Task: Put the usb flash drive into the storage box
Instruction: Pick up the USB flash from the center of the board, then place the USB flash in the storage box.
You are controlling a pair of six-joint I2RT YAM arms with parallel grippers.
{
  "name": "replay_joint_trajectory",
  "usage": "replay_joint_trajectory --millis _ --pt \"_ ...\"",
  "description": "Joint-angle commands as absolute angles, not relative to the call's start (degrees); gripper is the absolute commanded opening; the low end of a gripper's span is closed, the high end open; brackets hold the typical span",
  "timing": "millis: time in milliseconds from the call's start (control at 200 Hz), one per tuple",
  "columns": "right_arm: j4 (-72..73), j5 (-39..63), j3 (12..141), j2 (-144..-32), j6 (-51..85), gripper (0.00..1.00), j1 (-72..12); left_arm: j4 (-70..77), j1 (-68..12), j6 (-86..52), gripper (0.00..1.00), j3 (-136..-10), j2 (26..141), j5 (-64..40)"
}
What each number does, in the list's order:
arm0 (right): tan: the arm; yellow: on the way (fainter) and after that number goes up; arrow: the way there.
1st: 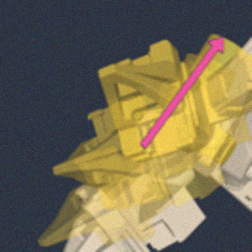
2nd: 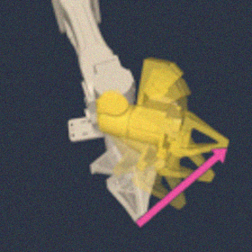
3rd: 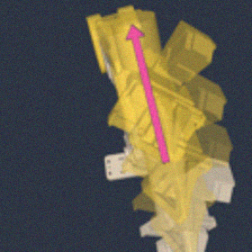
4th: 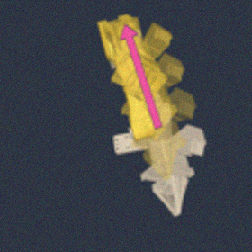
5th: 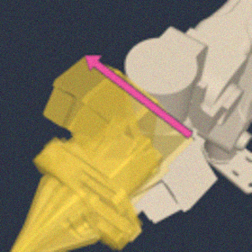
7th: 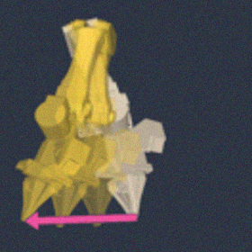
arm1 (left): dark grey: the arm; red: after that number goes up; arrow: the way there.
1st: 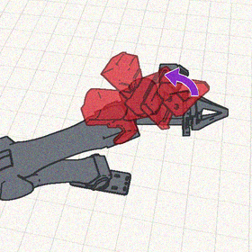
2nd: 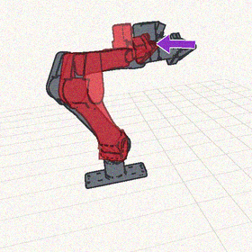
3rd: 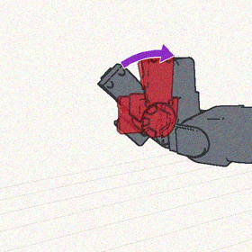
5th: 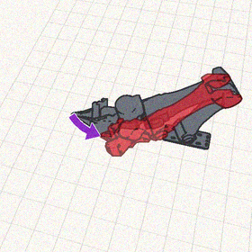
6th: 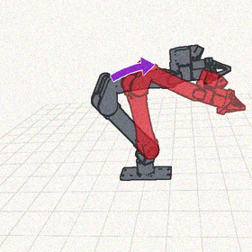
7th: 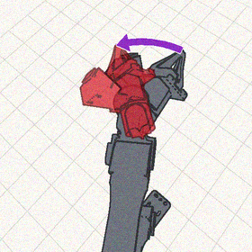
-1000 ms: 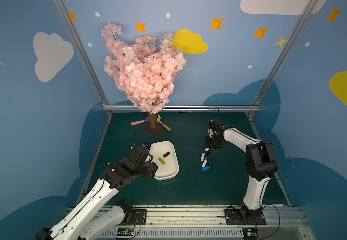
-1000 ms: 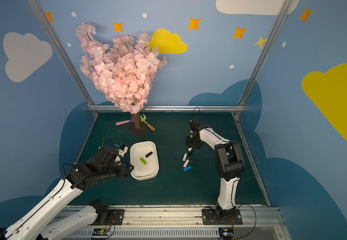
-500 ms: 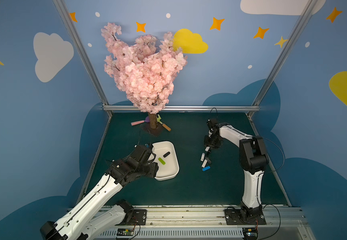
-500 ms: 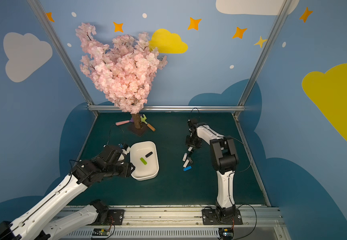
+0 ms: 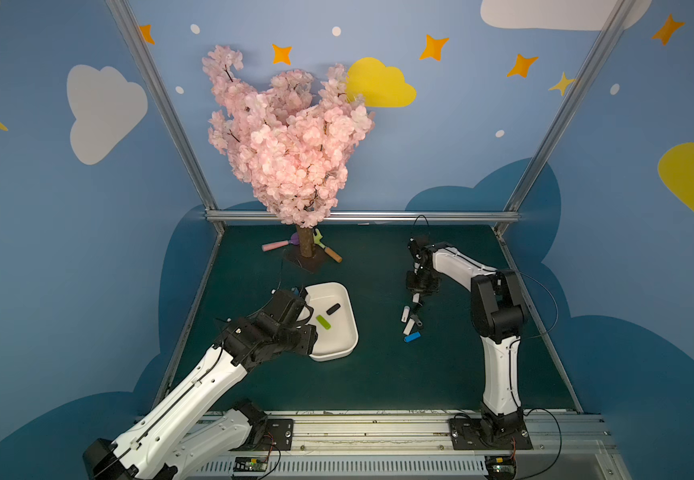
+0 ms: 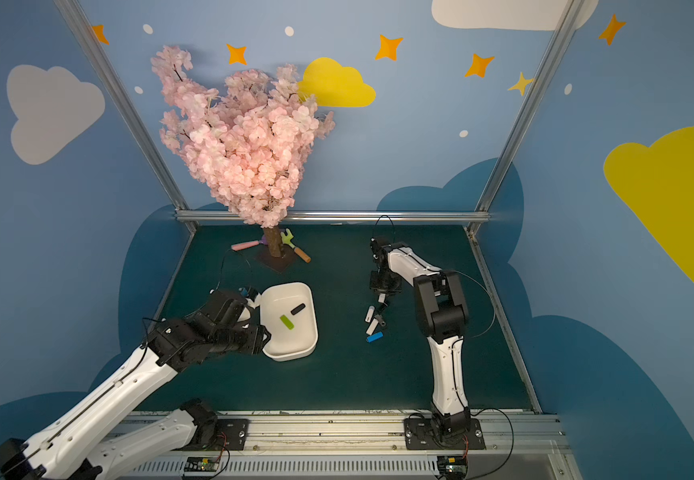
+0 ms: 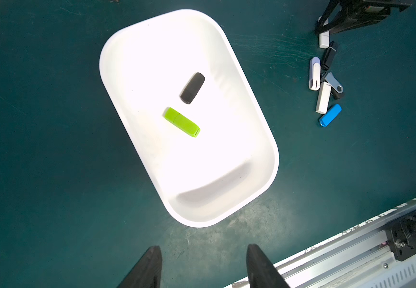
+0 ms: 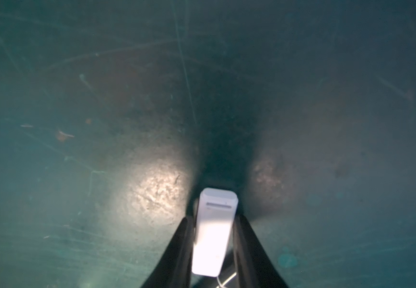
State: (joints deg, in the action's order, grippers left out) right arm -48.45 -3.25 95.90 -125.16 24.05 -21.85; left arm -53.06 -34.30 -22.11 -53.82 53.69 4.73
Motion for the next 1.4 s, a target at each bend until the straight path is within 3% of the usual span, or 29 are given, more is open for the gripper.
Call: replay_joint_trajectory --millis 0,320,826,1046,1397 --pt "-48.78 -2.42 96.87 -128.31 23.61 0.25 -23.41 -52.99 -34.63 -21.75 0.58 -53.89 53.70 5.27" --pt "-48.76 -1.99 99.43 -126.42 21.74 0.17 -24.27 -53.23 -34.67 -22.08 0.59 -53.95 53.53 6.14" --pt "-34.69 14.24 83.24 -101.58 19.38 0.17 -37.25 -53.79 -34.72 -22.90 0.60 -54.06 50.82 8.94" --pt "-33.26 16.18 85.71 -104.67 21.64 0.17 -46.68 -53.84 -34.77 -23.09 0.61 -54.05 50.25 9.40" --pt "-35.39 9.57 93.43 -116.24 22.48 0.21 -55.77 -54.39 -34.81 -23.90 0.62 -53.96 49.96 11.15"
